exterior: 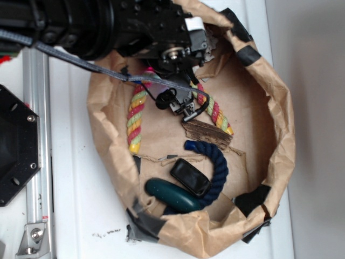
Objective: Grab the multicolored rope.
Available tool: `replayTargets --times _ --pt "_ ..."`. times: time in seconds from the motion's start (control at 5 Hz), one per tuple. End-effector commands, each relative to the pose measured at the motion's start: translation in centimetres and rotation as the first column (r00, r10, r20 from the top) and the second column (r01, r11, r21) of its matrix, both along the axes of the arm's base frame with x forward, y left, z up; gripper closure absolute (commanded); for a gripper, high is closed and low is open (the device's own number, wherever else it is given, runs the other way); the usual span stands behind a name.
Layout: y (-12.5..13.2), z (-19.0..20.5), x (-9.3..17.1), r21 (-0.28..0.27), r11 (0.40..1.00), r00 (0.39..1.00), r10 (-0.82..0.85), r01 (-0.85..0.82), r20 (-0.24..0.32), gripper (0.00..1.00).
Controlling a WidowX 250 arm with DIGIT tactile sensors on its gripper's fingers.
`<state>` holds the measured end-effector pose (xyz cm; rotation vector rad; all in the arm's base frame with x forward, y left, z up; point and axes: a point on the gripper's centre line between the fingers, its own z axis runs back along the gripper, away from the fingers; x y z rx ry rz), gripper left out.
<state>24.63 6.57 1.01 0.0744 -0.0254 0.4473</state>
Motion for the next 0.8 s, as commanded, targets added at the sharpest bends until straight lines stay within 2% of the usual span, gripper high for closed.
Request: replayTargets --times 0.0,0.4,0.6 --pt "-0.4 0.4 -1.3 0.017 1.000 1.000 -0.023 0.023 -0.001 1.00" --pt "-0.9 0.6 -1.1 0.053 0.997 0.998 -0.059 0.059 -0.014 1.00" --pt "-2.7 3.6 -1.6 0.031 0.985 0.985 -0.173 0.172 0.020 1.00"
